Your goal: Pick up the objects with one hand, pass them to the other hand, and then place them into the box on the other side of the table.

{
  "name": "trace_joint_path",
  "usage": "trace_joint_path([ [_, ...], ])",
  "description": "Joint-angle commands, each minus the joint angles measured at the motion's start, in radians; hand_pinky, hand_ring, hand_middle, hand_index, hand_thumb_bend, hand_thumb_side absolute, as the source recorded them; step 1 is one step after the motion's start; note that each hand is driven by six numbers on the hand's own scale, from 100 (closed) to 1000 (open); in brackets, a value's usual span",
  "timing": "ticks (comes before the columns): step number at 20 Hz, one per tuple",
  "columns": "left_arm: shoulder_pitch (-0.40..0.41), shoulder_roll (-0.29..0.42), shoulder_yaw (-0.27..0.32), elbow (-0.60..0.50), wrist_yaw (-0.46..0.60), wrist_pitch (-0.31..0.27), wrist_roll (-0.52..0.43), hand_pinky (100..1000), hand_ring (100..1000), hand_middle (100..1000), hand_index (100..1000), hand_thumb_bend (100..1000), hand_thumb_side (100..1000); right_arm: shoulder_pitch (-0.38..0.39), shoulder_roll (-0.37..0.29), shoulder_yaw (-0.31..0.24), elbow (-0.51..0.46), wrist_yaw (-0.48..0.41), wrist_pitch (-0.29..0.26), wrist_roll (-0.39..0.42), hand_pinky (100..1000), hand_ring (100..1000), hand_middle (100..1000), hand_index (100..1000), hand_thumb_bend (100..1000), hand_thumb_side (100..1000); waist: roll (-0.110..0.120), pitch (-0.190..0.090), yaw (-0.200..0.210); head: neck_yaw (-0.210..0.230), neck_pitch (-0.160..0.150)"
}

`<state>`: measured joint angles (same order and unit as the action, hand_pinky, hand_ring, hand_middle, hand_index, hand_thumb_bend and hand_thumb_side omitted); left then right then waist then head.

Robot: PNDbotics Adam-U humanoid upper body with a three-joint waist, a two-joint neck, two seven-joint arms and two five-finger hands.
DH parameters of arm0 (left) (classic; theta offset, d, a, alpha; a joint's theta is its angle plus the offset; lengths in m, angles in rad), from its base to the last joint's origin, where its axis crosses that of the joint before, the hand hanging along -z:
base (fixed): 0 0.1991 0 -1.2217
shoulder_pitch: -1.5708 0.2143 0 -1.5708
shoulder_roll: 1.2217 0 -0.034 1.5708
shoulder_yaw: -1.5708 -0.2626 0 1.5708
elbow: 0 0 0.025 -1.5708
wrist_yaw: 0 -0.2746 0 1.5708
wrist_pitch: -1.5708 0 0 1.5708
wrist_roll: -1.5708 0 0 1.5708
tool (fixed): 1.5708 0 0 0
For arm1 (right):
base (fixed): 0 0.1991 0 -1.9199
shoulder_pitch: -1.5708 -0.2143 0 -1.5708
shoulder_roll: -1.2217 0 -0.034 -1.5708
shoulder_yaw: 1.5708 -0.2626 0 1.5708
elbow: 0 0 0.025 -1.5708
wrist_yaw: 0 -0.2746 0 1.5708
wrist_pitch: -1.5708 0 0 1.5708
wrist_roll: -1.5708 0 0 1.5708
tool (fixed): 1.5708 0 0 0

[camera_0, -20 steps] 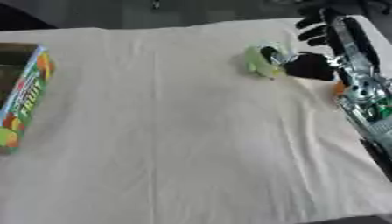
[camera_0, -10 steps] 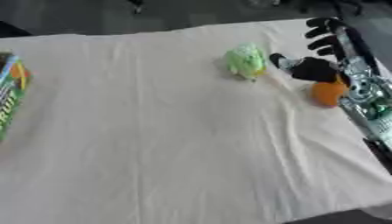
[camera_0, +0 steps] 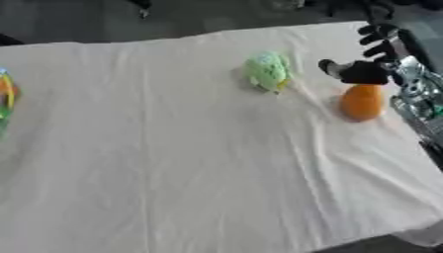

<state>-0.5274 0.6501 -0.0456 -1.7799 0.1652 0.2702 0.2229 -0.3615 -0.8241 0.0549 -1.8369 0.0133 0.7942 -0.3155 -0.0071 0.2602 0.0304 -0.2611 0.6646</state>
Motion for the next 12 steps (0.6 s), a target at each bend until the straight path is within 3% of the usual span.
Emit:
trace_joint_path([
  [1, -0.009, 0.026, 0.01, -0.004, -0.008, 0.003, -0.007, 609, 712, 588, 660, 313, 453, -0.004, -0.077, -0.025, 0.026, -0.014, 0.078, -0.015, 796, 772, 771, 852, 625, 255, -0.002, -0.016, -0.003, 0.003, -0.009],
  [12, -0.01, 0.031, 0.004, 0.006, -0.023, 0.011, -0.015, 609, 713, 588, 660, 309, 459, 0.016, -0.184, 0.003, 0.089, -0.091, 0.105, 0.127, 798, 779, 779, 853, 642, 273, -0.007, -0.017, -0.001, 0.001, -0.003],
])
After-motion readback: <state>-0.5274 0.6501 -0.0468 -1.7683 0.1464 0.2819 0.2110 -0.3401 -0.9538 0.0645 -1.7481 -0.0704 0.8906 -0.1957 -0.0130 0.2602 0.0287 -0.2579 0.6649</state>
